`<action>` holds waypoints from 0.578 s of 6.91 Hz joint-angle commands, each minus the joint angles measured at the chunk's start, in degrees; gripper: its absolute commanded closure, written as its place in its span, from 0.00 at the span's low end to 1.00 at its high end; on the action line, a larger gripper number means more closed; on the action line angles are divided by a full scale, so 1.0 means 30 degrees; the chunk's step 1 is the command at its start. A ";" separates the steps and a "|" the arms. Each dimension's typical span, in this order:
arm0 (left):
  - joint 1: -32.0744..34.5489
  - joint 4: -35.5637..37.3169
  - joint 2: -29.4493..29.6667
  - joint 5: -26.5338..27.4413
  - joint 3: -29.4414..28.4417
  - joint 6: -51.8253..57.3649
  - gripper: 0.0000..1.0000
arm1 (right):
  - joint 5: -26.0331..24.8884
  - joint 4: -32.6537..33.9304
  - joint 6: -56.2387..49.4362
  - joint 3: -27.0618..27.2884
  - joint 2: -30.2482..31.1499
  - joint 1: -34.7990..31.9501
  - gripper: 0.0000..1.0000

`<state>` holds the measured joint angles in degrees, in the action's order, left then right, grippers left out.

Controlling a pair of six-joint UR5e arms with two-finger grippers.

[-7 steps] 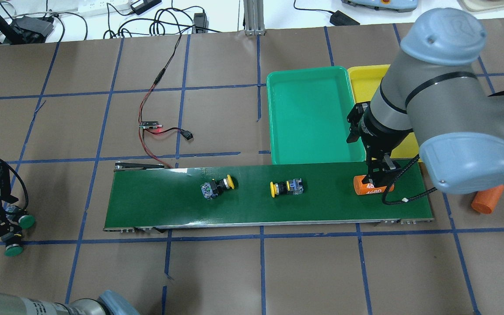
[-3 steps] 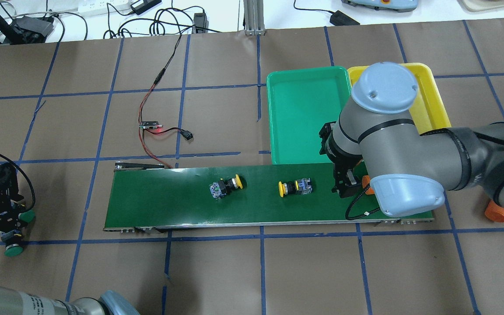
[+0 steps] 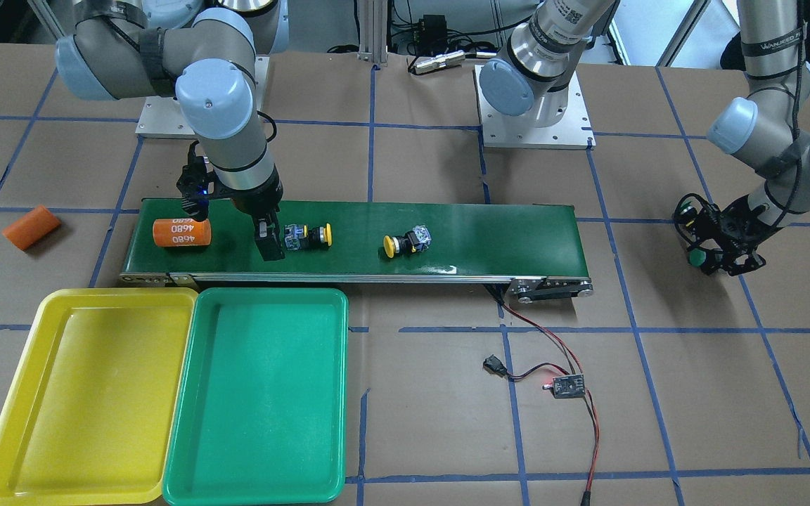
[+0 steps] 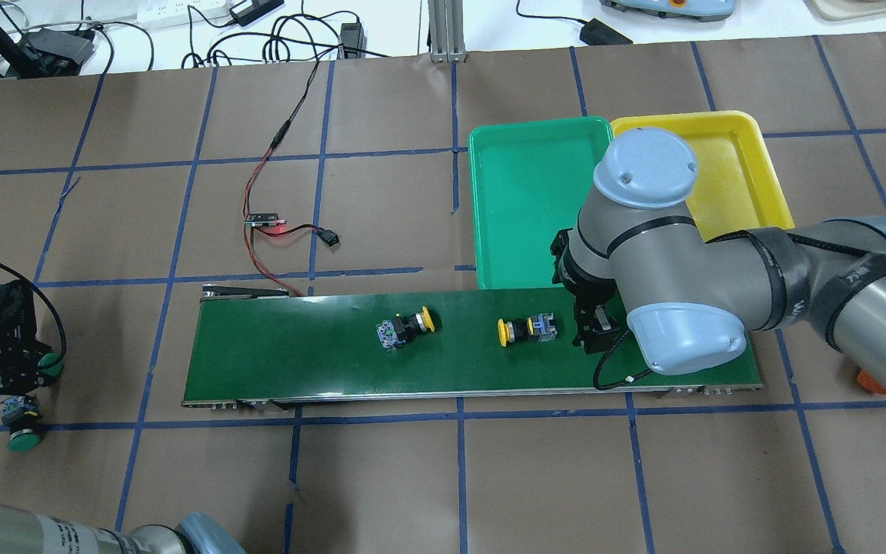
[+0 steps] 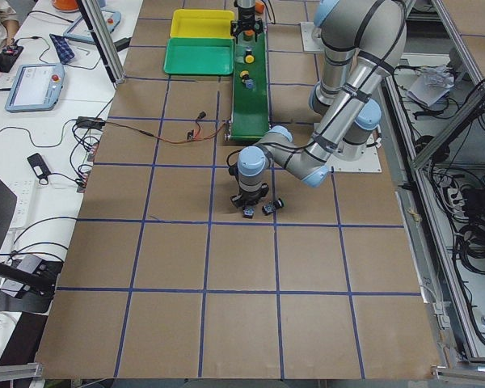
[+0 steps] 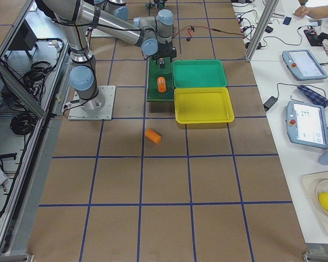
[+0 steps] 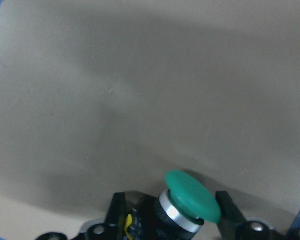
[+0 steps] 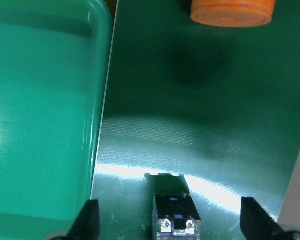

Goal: Sort buttons by color to trays
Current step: 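Grasp yellow button with right gripper while left carries green button to belt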

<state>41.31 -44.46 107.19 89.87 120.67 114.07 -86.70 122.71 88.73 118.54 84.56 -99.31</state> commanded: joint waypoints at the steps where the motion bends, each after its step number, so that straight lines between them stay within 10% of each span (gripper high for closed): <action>1: 0.1570 -0.1980 -0.0513 0.0247 -0.1453 -0.0055 0.90 | 0.0014 0.0114 -0.0014 0.0007 -0.0267 -0.0030 0.00; 4: 0.5727 -0.6561 -0.1653 0.0831 -0.3544 -0.1715 0.90 | -0.0104 -0.0267 0.0044 0.0036 -0.0384 -0.0089 0.05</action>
<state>53.29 -60.45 103.75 91.49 111.39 111.73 -86.91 122.17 88.72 118.59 83.52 -99.59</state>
